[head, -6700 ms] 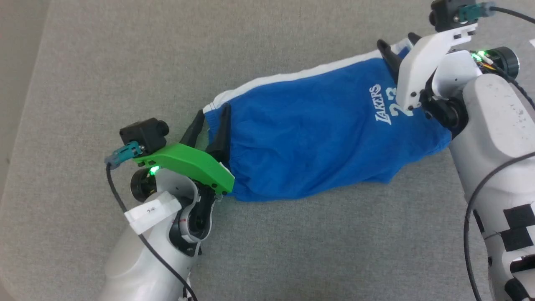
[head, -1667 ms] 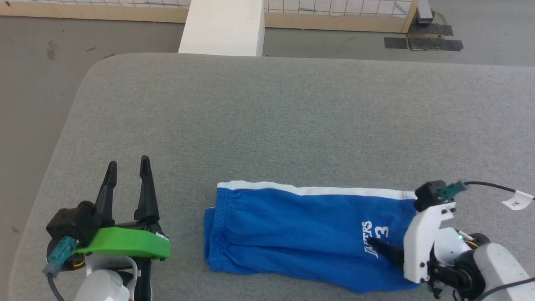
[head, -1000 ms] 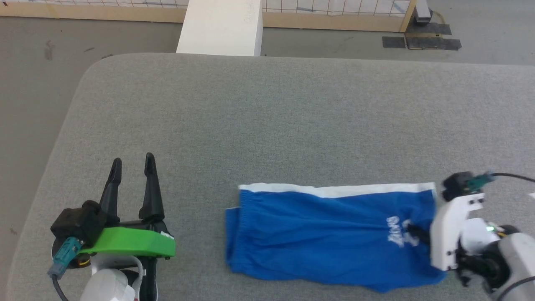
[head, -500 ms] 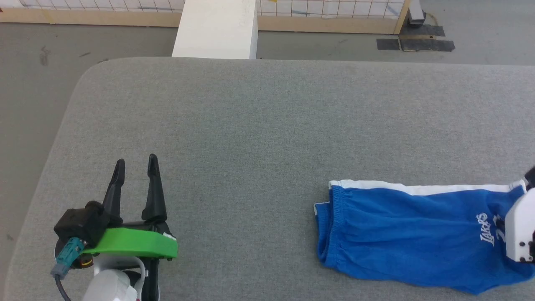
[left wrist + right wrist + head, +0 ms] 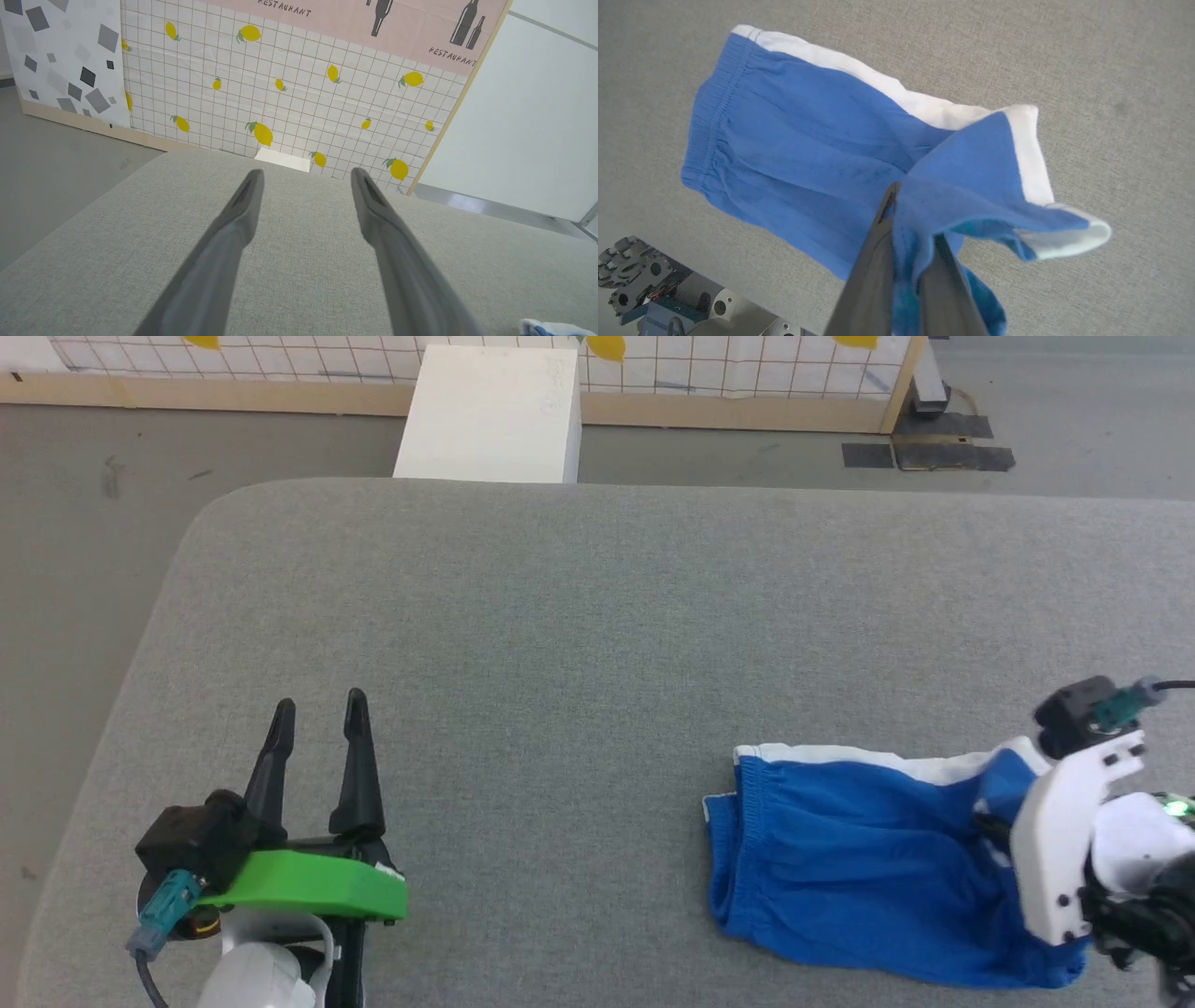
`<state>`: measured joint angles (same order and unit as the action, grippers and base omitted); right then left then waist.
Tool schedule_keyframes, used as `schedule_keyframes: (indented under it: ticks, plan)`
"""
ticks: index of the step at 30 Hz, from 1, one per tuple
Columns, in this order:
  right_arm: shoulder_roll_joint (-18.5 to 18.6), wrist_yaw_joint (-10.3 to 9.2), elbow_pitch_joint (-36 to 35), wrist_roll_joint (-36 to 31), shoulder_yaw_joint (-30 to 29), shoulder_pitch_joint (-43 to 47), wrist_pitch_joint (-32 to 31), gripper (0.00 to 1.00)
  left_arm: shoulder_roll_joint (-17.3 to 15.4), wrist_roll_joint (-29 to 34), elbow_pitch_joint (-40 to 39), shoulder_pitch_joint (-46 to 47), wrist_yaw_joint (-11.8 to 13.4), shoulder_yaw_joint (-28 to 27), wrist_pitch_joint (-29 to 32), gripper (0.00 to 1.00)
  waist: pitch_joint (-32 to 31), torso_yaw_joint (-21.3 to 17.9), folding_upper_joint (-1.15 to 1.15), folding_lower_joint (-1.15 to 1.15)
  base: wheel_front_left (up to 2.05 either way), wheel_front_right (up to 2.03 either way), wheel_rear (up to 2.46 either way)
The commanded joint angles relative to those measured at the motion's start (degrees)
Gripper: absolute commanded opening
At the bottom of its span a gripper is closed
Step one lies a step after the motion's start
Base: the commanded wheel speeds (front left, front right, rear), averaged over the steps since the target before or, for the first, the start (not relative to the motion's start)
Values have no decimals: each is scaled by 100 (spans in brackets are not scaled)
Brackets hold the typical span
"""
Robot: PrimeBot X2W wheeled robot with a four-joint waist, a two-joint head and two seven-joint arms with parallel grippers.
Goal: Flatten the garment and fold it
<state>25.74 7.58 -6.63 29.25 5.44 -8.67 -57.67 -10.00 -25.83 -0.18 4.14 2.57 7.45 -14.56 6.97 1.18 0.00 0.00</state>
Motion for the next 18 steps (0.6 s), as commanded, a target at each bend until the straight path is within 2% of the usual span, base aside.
schedule_keyframes:
  ticks: [1,7,18]
  plan:
    - [-98,-9,-63,-15,96,21,-16,0,5,1,25,-18,-16,4,-41,100,12,13,0,0,0,0,0]
    - [-386,-9,79,-79,716,-180,121,0,1,-21,40,27,-23,33,-39,100,63,108,0,0,0,0,0]
    - [-713,-9,930,-230,1453,-713,744,0,34,-46,72,93,-30,82,-37,100,227,305,0,0,0,0,0]
